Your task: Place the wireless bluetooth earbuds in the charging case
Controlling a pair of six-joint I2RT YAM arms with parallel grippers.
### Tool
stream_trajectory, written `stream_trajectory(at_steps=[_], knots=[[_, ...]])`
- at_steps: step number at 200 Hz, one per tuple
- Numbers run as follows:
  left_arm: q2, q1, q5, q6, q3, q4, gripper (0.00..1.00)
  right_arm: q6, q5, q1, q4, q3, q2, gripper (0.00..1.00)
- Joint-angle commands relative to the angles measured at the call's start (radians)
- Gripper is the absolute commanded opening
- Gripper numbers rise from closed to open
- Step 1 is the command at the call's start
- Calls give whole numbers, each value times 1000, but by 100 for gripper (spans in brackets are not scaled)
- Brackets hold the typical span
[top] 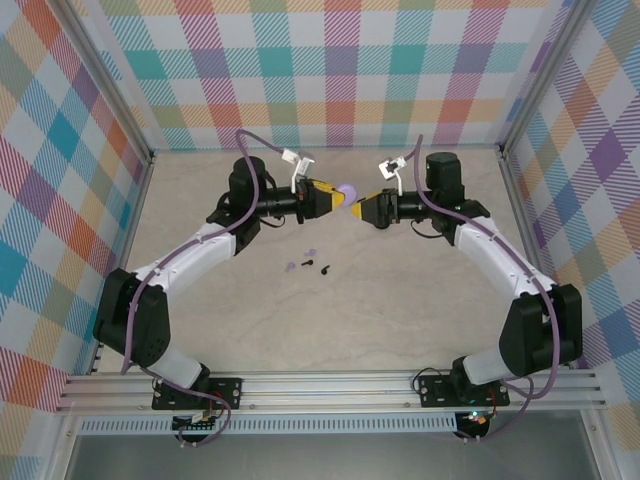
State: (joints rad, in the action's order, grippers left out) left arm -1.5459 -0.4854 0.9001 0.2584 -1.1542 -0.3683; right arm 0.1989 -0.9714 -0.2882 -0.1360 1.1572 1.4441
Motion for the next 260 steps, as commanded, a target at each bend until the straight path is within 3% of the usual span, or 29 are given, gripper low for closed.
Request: stream_trajectory(at_steps=[1, 30, 135, 178, 260], knots=[[36, -23, 37, -91, -6, 70, 22, -61, -92, -15, -8, 43, -39, 61], [36, -25, 35, -90, -10, 80, 22, -75, -96, -20, -11, 59, -49, 59], [27, -25, 28, -77, -28, 99, 21, -116, -107, -25, -76, 84, -52, 38], [17, -27, 58, -46, -36, 85, 23, -92, -106, -24, -51, 85, -50, 23], [-3, -41, 102, -21, -59, 85, 34, -38, -97, -24, 14, 82, -40, 20]])
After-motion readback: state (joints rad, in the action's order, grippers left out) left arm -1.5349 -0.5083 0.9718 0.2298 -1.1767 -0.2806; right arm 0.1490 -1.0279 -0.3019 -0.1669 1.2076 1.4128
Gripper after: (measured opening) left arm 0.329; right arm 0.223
